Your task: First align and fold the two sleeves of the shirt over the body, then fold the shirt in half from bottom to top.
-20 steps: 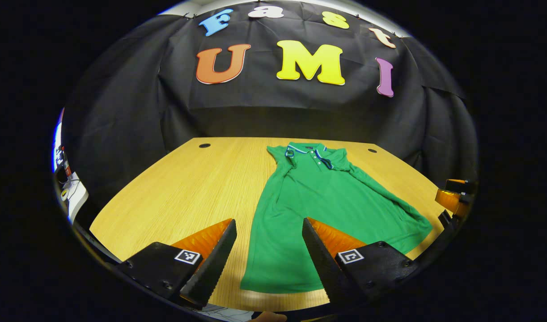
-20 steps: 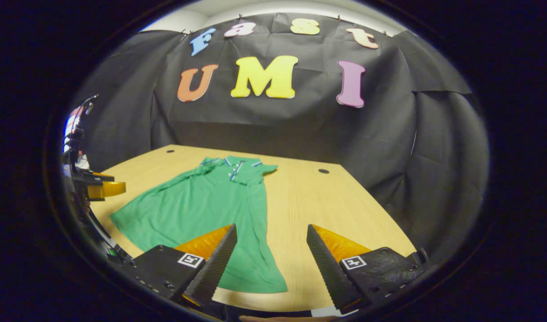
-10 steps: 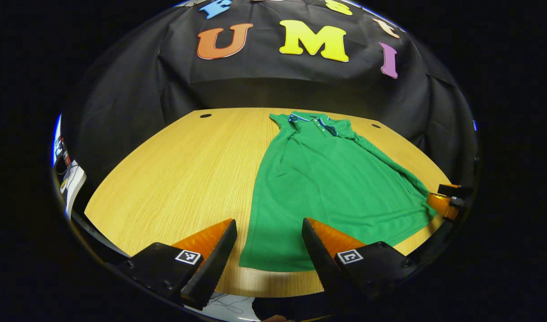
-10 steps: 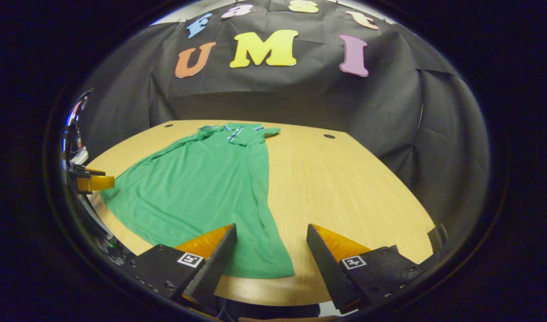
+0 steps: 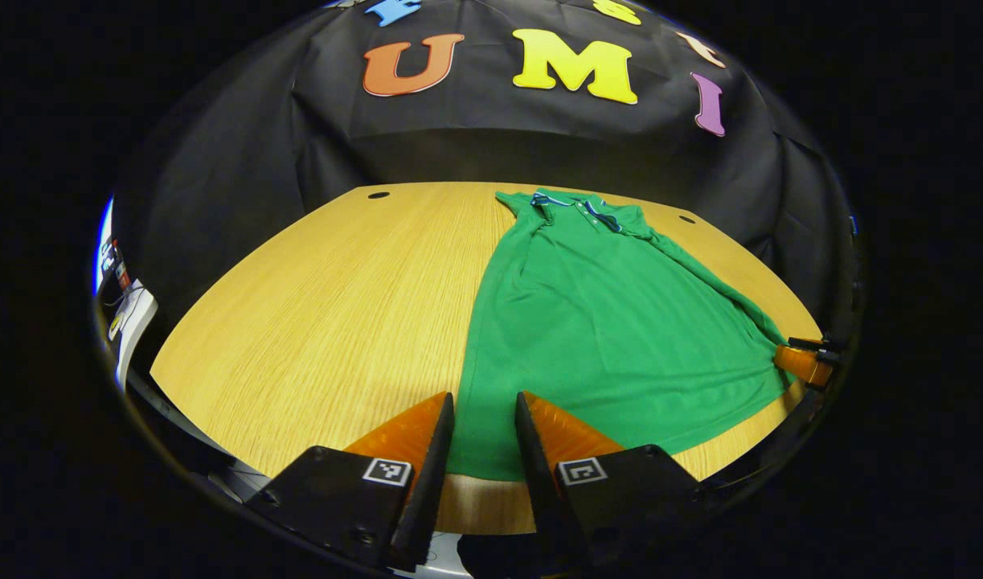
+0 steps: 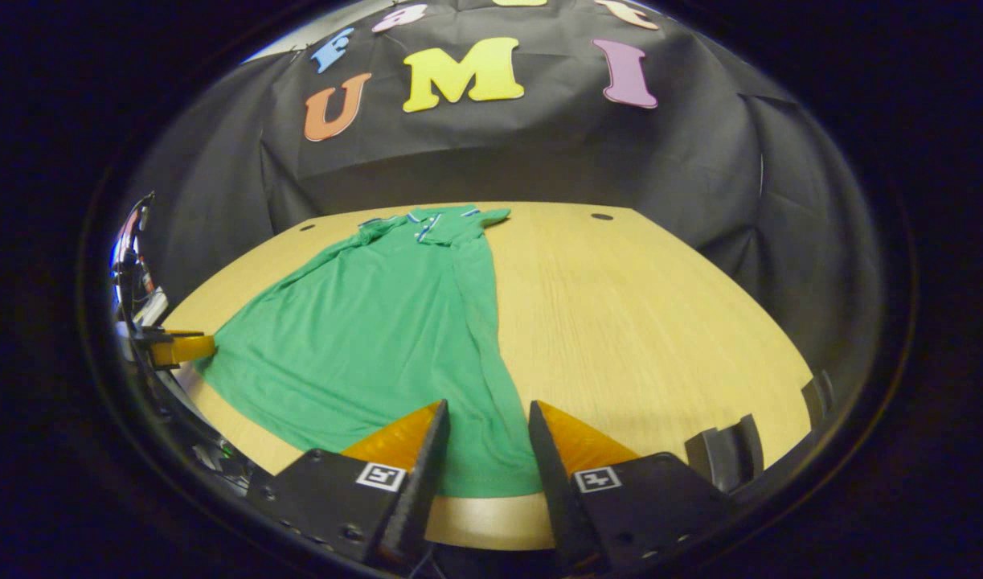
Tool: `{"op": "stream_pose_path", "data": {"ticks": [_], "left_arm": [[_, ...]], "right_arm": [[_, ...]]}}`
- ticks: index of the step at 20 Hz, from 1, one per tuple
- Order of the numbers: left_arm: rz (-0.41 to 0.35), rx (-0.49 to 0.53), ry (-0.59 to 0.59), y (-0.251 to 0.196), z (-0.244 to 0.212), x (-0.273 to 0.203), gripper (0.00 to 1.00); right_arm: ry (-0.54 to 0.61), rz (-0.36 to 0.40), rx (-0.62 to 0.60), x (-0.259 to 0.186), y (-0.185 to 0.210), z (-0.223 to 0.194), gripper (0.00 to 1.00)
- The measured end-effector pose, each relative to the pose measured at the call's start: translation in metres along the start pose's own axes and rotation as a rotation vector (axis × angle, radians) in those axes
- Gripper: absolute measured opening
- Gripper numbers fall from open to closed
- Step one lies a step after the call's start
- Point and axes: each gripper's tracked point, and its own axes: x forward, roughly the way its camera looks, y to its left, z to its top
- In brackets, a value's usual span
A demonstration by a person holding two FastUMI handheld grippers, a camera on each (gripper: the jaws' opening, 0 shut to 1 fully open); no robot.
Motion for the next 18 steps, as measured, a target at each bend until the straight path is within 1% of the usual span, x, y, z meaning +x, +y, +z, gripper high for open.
{"op": "stream_pose_path", "data": {"ticks": [1,2,3,4,5,6,7,9,12,15,16,18], "left_arm": [[-0.002,0.000,-0.003,0.000,0.000,0.001,0.47],[-0.009,-0.002,-0.006,-0.001,0.001,0.001,0.34],[-0.015,-0.018,-0.013,-0.004,0.003,0.002,0.29],[-0.013,-0.035,-0.022,-0.006,0.005,0.005,0.06],[-0.015,-0.031,-0.029,-0.007,0.005,0.006,0.04],[-0.014,-0.024,-0.033,-0.008,0.006,0.007,0.04],[-0.014,-0.026,-0.036,-0.010,0.007,0.009,0.04],[-0.038,-0.033,-0.051,-0.015,0.011,0.010,0.03],[-0.040,-0.035,-0.105,-0.013,0.029,0.009,0.03],[-0.059,-0.032,-0.164,-0.017,0.056,0.006,0.03],[-0.063,-0.030,-0.187,-0.018,0.067,0.005,0.03],[-0.072,-0.027,-0.226,-0.020,0.090,0.006,0.03]], "right_arm": [[-0.005,0.012,-0.003,-0.001,0.007,-0.001,0.58],[0.003,0.025,-0.001,-0.001,0.013,-0.002,0.44],[-0.006,0.034,0.005,0.001,0.016,0.000,0.30],[-0.009,0.033,0.001,0.005,0.019,0.000,0.12],[-0.021,0.030,-0.017,0.007,0.020,0.003,0.06],[-0.022,0.027,-0.010,0.008,0.020,0.003,0.06],[-0.022,0.030,-0.001,0.009,0.019,0.006,0.01],[-0.010,0.048,0.001,0.011,0.021,0.009,0.00],[-0.027,0.066,0.030,0.011,0.017,0.026,0.00],[-0.071,0.068,0.019,0.007,0.017,0.053,0.00],[-0.095,0.066,0.010,0.006,0.018,0.066,0.03],[-0.143,0.056,-0.010,0.007,0.022,0.092,0.00]]}}
